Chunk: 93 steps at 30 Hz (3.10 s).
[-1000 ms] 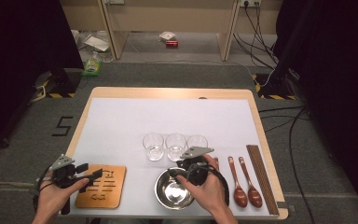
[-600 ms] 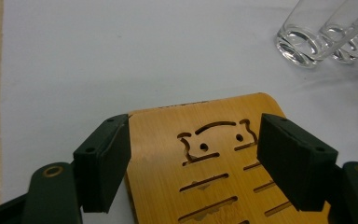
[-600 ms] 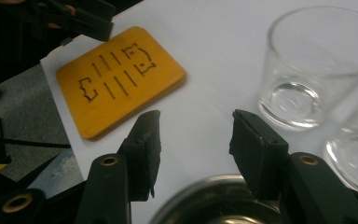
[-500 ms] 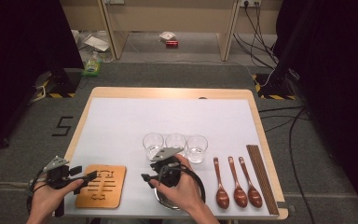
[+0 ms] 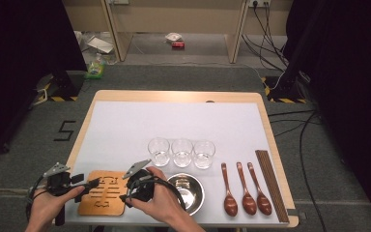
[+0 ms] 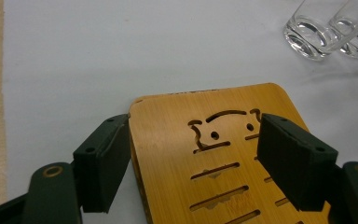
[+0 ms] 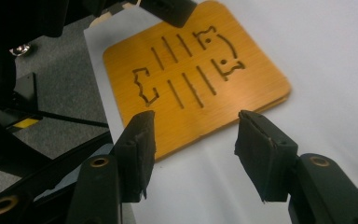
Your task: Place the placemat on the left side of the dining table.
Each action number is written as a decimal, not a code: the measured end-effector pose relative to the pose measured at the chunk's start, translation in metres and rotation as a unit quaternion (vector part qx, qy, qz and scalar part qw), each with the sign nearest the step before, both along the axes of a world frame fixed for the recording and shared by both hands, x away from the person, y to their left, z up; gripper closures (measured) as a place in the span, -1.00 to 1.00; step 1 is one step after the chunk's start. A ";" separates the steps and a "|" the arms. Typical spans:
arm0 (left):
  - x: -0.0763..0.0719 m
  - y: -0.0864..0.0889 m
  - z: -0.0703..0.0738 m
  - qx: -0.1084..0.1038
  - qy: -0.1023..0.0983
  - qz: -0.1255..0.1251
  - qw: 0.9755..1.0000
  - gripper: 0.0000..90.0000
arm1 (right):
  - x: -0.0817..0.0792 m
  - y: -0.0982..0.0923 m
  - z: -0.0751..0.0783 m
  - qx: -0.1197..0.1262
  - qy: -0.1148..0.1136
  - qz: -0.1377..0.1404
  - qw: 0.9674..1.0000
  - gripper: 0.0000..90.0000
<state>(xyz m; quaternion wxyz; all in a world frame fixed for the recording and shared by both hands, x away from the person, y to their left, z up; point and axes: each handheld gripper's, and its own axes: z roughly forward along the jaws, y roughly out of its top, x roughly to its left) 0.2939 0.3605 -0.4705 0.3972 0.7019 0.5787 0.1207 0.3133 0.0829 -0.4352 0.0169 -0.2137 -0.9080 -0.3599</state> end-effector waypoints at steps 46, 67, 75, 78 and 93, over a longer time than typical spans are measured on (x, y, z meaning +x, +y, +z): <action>0.001 0.011 -0.015 -0.010 0.041 0.027 0.999 -0.45 | 0.003 0.048 -0.033 -0.041 0.042 0.038 0.998 -0.03; -0.002 0.015 -0.011 -0.013 0.059 0.042 0.997 -0.34 | 0.002 0.053 -0.037 -0.037 0.035 0.048 0.998 -0.05; -0.009 0.017 0.015 -0.045 0.019 0.038 0.998 -0.26 | 0.002 0.052 -0.037 -0.035 0.024 0.056 0.998 -0.05; -0.012 0.016 0.024 -0.074 0.005 0.028 0.997 -0.22 | 0.001 0.051 -0.036 -0.039 0.028 0.050 0.998 -0.05; -0.008 -0.001 0.011 -0.144 0.015 -0.009 0.989 0.39 | 0.000 0.050 -0.038 -0.035 0.022 0.049 0.998 0.00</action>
